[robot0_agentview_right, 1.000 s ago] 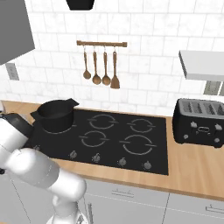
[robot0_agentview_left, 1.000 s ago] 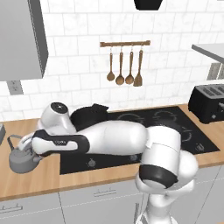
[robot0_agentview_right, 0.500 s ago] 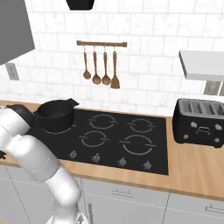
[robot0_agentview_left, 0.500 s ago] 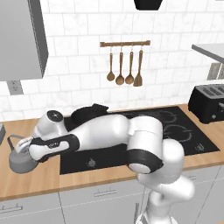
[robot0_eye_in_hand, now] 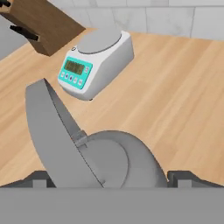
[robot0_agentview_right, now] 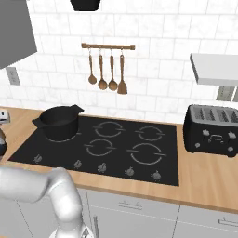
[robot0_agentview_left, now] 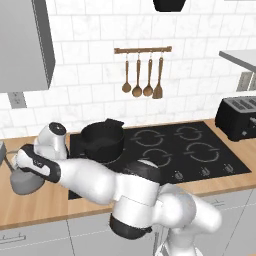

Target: Pick the kettle from the counter and place it on a stove burner. Then turn the burner on.

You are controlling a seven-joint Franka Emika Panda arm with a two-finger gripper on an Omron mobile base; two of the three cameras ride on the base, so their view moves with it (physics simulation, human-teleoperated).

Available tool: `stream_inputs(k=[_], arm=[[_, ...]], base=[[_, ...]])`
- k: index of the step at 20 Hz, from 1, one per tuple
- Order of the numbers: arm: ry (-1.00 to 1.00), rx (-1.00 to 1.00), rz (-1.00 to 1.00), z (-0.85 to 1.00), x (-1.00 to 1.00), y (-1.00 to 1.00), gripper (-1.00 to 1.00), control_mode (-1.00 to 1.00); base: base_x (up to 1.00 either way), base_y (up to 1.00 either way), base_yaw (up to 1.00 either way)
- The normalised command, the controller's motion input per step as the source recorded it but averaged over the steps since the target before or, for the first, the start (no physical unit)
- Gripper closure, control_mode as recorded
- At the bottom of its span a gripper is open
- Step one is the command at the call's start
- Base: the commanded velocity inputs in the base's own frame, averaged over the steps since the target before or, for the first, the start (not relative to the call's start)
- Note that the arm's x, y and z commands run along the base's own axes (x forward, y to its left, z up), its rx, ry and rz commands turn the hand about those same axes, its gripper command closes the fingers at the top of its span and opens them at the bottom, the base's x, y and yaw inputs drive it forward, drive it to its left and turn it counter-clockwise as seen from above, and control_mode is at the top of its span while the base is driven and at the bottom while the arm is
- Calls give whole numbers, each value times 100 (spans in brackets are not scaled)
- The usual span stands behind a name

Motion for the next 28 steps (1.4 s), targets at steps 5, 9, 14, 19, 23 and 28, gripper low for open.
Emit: stream_inputs(k=[5, 9, 14, 19, 23, 28], arm=[[3, -3, -5, -28, 1, 29, 100, -100], [3, -2, -7, -28, -14, 7, 100, -100], [-2, 0, -10, -20, -42, 0, 100, -100], [-28, 0, -10, 2, -64, 0, 100, -100], [-43, 0, -8, 28, -66, -9, 100, -100], [-30, 0, -10, 50, -53, -39, 100, -100]], base=[[0, 0, 0], [0, 0, 0], [0, 0, 0], [0, 0, 0], [0, 0, 0], [0, 0, 0]])
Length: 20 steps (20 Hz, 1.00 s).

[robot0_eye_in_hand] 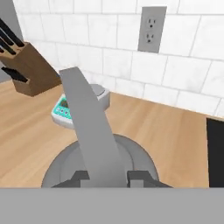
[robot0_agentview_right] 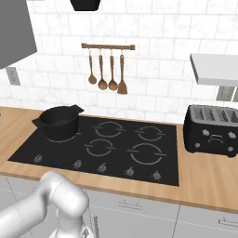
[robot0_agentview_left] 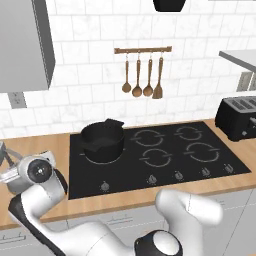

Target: Pick the kettle from the counter and place it on a stove burner. Then turn the burner on.

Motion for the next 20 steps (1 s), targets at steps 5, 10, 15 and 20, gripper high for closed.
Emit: stream_inputs(k=[5, 10, 15, 20], arm=[[-8, 0, -14, 66, -30, -58, 100, -100], [0, 0, -18, 45, -29, -80, 100, -100], [1, 0, -24, 33, -29, -98, 100, -100], [0, 0, -30, 31, -12, -100, 100, -100]], base=[[0, 0, 0], [0, 0, 0], [0, 0, 0], [0, 0, 0]])
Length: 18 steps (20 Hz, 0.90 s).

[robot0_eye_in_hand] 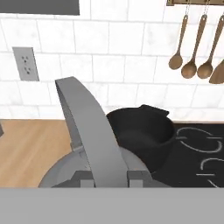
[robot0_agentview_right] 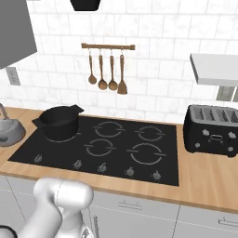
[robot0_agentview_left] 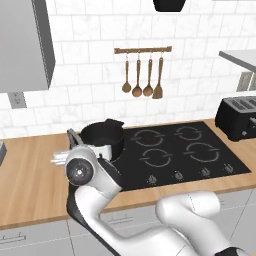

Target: Pick the kettle from the counter and place it on a stove burner. Then turn the burner on.

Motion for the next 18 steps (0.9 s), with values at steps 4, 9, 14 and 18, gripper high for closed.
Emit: stream_inputs(k=[4, 9, 14, 18], arm=[[0, -2, -33, 35, 0, -100, 100, -100], [2, -1, -31, 17, 0, -100, 100, -100], [6, -1, -31, 0, 0, -100, 100, -100], [2, -4, -32, 0, 2, -94, 100, -100]], base=[[0, 0, 0], [0, 0, 0], [0, 0, 0], [0, 0, 0]])
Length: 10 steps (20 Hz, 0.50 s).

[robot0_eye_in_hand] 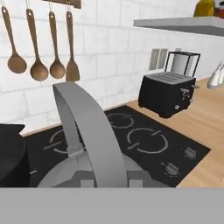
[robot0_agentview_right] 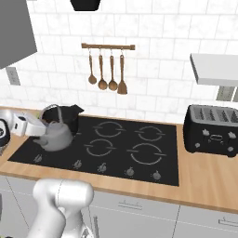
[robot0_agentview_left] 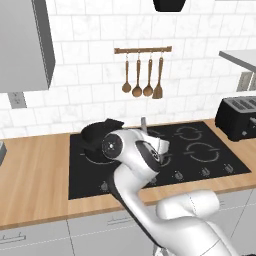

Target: Pick the kettle from the counter and place it on a stove burner. Then turn the burner on.

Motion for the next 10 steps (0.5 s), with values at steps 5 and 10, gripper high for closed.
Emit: stream_inputs(k=[5, 10], arm=[[0, -6, -31, 0, 6, -87, 100, -100], [3, -7, -29, 0, 12, -86, 100, -100]], base=[[0, 0, 0], [0, 0, 0]])
